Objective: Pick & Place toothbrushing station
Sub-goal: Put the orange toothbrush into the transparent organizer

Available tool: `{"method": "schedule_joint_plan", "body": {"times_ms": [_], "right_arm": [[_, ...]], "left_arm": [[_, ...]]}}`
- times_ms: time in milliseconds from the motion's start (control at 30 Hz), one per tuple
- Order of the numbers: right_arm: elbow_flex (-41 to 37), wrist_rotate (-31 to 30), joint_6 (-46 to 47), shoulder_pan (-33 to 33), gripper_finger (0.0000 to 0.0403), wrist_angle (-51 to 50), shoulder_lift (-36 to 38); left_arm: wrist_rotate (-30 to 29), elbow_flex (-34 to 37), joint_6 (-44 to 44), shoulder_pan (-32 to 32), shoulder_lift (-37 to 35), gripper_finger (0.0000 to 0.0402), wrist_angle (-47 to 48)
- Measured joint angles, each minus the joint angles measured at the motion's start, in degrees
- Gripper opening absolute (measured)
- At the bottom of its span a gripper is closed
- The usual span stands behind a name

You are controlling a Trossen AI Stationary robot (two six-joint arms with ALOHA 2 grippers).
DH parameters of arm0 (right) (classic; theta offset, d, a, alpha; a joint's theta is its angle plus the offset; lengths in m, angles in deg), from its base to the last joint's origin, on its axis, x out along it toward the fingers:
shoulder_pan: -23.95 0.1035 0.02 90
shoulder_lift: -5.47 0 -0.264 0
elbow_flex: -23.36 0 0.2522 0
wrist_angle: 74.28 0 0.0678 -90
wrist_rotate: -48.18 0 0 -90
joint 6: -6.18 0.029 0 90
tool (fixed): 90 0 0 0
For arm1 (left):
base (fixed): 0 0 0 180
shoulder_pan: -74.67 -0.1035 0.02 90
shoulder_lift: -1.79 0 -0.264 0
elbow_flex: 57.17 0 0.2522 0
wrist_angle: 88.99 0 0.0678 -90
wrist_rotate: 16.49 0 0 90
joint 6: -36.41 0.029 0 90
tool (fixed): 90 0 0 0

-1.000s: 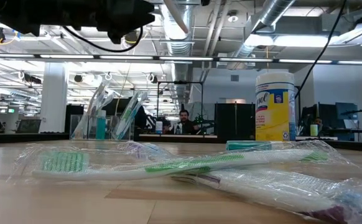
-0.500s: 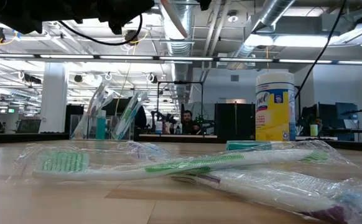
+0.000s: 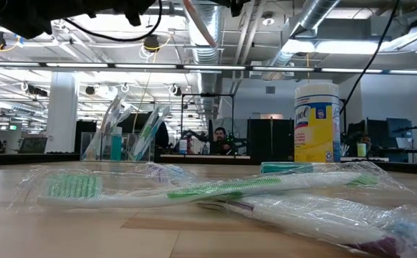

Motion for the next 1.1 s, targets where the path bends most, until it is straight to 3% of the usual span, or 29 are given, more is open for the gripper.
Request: {"method": "schedule_joint_plan", "body": {"times_ms": [300, 867, 1100], "right_arm": [[-0.11, 0.13, 0.04, -0.37, 0.0000, 1.16, -1.93], [0.00, 2.95, 0.63, -1.42, 0.0000, 2.78, -1.78], [0.00, 3.09, 0.51, -1.84, 0.0000, 2.72, -1.78]], "left_arm": [[-0.02, 0.00, 0.04, 0.00, 0.00, 0.0149, -1.46], [-0.03, 0.00, 2.67, -0.02, 0.00, 0.0013, -1.46], [-1.13, -0.02, 2.67, -0.02, -0.02, 0.0011, -1.44]]}}
